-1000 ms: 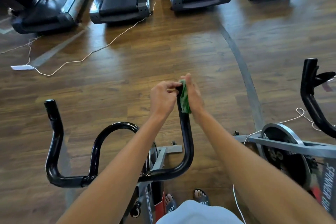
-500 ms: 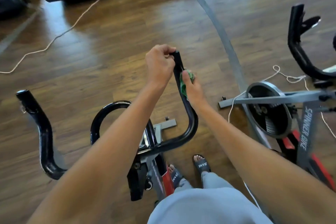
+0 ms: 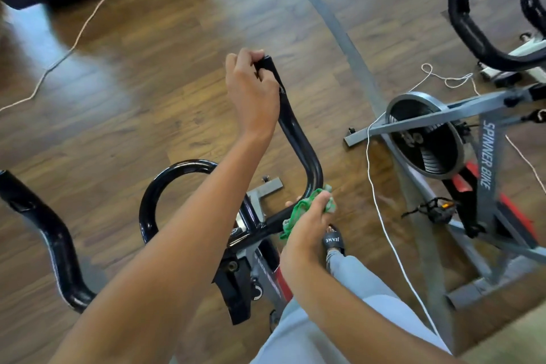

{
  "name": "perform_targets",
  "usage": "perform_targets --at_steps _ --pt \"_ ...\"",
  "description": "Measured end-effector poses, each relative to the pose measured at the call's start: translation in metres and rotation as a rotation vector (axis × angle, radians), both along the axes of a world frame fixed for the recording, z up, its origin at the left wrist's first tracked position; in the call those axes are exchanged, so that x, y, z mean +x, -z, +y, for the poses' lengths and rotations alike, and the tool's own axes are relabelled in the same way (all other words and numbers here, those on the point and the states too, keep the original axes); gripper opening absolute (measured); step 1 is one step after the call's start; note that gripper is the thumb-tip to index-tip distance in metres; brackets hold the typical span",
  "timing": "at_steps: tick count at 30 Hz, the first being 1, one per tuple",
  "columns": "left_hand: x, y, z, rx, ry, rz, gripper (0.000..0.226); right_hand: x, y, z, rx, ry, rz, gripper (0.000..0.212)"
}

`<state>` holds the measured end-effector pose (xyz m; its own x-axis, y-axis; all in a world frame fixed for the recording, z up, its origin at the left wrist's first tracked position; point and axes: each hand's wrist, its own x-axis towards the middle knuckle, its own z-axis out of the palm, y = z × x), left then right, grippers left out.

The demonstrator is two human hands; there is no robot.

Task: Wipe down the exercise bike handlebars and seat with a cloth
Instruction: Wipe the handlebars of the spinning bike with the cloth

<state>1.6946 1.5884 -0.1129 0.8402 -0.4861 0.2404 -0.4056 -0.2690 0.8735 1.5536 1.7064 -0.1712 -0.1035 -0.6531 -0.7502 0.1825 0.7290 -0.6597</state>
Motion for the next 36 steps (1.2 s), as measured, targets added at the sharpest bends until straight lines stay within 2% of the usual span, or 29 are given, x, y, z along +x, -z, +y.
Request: perform_targets --at_steps 3,6,8,10,12,16,17,20,24,27,29,30,32,34,36 --pt "0.001 -0.001 -0.001 0.028 0.007 -0.013 0.02 0.004 0.006 0.01 -0.059 -0.069 0.092 0.016" --pt "0.001 -0.001 -0.002 0.021 -0.002 0.005 0.02 -0.006 -0.005 -0.016 -0.25 -0.204 0.13 0.018" --pt "0.001 -0.001 -0.002 0.017 -0.017 0.004 0.02 -0.01 -0.003 -0.057 -0.361 -0.434 0.159 0.021" --pt "0.0 -0.003 -0.001 0.029 -0.007 0.007 0.02 -0.004 -0.001 -0.1 -0.382 -0.741 0.189 0.024" --pt "0.0 -0.004 0.0 0.049 -0.004 0.005 0.021 0.018 -0.003 -0.135 -0.406 -0.932 0.201 0.034" --pt "0.005 -0.009 0.0 0.056 -0.025 0.032 0.026 0.092 -0.022 -0.186 -0.529 -0.964 0.098 0.068" --pt "0.005 -0.01 0.0 0.059 -0.032 0.045 0.027 0.105 -0.032 -0.192 -0.547 -0.96 0.076 0.071" --pt "0.004 -0.013 0.0 0.051 -0.066 0.071 0.029 0.104 -0.052 -0.187 -0.569 -0.939 0.062 0.056" --pt "0.006 -0.011 0.005 0.067 -0.063 0.124 0.026 0.072 -0.032 -0.178 -0.501 -0.975 -0.007 0.042" --pt "0.013 -0.021 0.004 -0.014 -0.109 0.19 0.015 0.083 -0.054 -0.203 -0.629 -0.961 0.045 0.04" --pt "0.02 -0.036 0.0 -0.152 -0.135 0.264 0.018 0.092 -0.085 -0.22 -0.732 -0.937 -0.002 0.032" --pt "0.023 -0.043 -0.002 -0.197 -0.11 0.32 0.024 0.096 -0.097 -0.225 -0.714 -0.934 -0.08 0.031" --pt "0.031 -0.055 -0.008 -0.229 0.0 0.454 0.045 0.105 -0.116 -0.226 -0.529 -0.977 -0.292 0.039" --pt "0.033 -0.066 -0.012 -0.294 0.134 0.681 0.068 0.11 -0.128 -0.222 -0.316 -1.026 -0.473 0.045" --pt "0.032 -0.074 -0.011 -0.426 0.233 0.958 0.064 0.114 -0.13 -0.216 -0.215 -1.02 -0.546 0.045"
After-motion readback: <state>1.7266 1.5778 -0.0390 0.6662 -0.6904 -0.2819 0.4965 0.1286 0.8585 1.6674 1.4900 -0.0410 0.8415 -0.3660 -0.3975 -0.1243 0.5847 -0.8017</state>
